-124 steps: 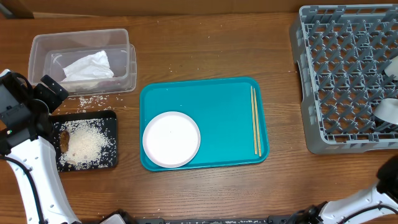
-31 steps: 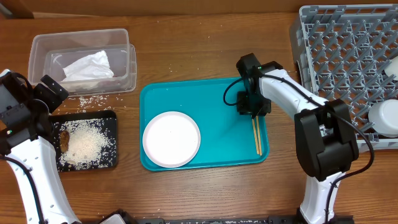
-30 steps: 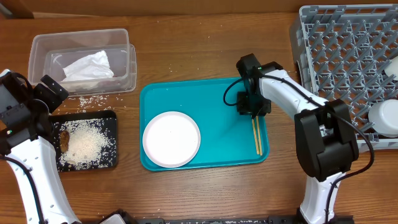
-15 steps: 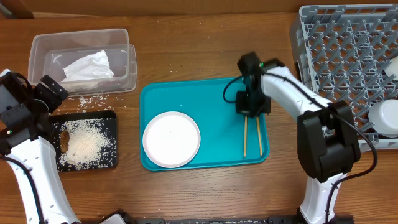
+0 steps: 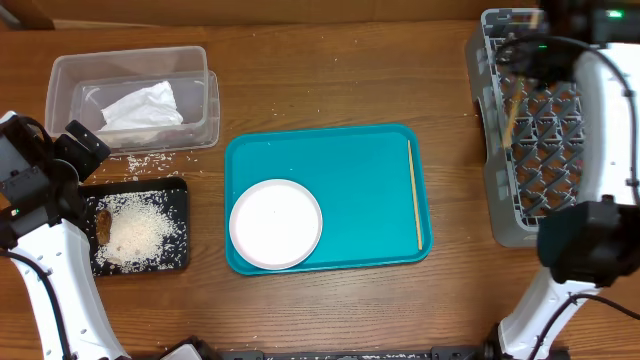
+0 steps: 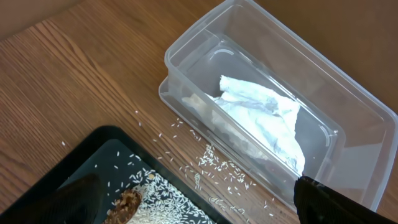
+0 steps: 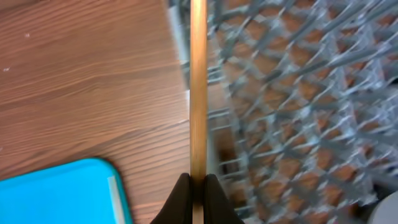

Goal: Sort waste into correct bins and load items into the dishwasher
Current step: 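Carry the chopsticks to the dish rack and insert them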

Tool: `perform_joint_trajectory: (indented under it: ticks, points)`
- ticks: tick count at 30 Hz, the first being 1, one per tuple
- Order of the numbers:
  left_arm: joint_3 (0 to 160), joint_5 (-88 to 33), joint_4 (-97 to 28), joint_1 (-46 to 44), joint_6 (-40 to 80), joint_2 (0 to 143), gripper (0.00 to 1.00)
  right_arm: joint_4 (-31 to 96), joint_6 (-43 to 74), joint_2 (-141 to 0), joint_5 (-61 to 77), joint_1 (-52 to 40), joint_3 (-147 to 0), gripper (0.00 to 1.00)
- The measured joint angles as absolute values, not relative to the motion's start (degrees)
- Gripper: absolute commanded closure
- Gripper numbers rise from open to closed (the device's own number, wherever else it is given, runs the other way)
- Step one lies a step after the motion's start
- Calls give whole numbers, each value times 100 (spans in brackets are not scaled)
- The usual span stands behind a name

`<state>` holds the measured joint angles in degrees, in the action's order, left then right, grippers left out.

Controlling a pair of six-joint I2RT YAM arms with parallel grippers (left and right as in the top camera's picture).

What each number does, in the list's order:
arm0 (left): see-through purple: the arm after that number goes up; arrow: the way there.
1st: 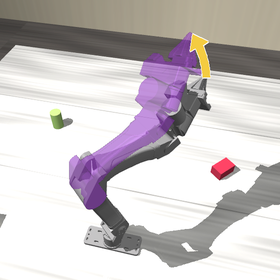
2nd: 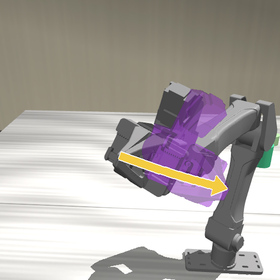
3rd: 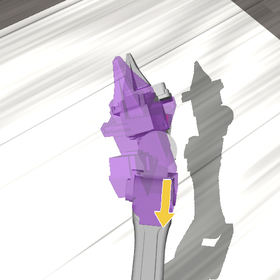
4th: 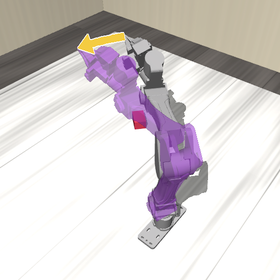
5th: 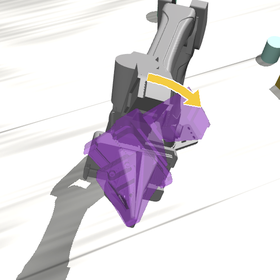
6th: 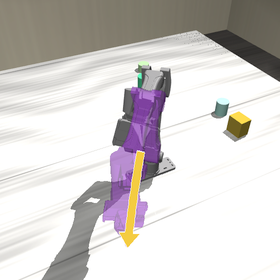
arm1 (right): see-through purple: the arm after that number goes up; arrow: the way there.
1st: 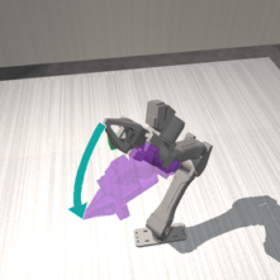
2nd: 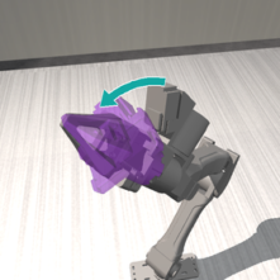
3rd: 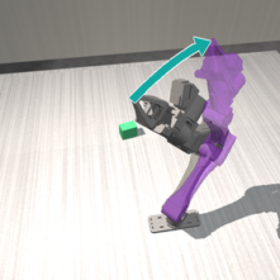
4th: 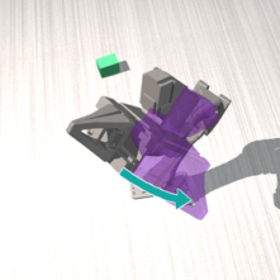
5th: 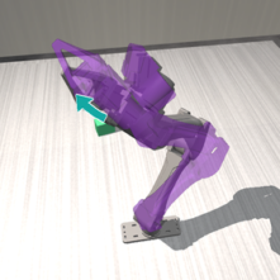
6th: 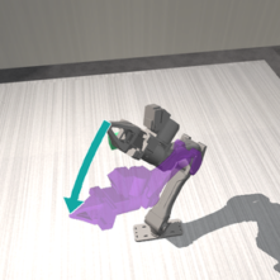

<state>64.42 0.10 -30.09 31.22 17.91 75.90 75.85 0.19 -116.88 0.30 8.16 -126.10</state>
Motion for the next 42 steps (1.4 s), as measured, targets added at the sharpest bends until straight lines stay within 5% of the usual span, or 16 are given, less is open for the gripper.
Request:
perform_joint_trajectory:
  ticks: [11,17,28,30,31,32,34,36,42]
  points:
    - [6442,8,-3013,3122,1791,7590,0,5920,-1177,-11690,270,1146,-11393,94]
    - [6442,10,-3013,3122,1791,7590,0,5787,-1308,-11690,193,1149,-10986,61]
    - [6442,8,-3013,3122,1791,7590,0,6429,-845,-11671,674,1149,-10980,45]
    - [6442,10,-3015,3122,1791,7590,0,6871,-753,-11611,1168,1149,-10978,5]
    - [6442,8,-3017,3122,1791,7590,0,7161,-718,-11552,1555,1149,-10980,0]
    - [6442,8,-3011,3122,1791,7590,0,7467,-711,-11483,1955,1149,-10973,2]
    - [6442,8,-3011,3122,1791,7590,0,7959,-727,-11343,2746,1127,-10973,36]
    - [6442,8,-3011,3122,1791,7590,0,8388,-821,-11225,3336,1044,-10973,49]
    - [6442,8,-3011,3122,1791,7590,0,8484,-591,-11085,2954,84,-10287,48]
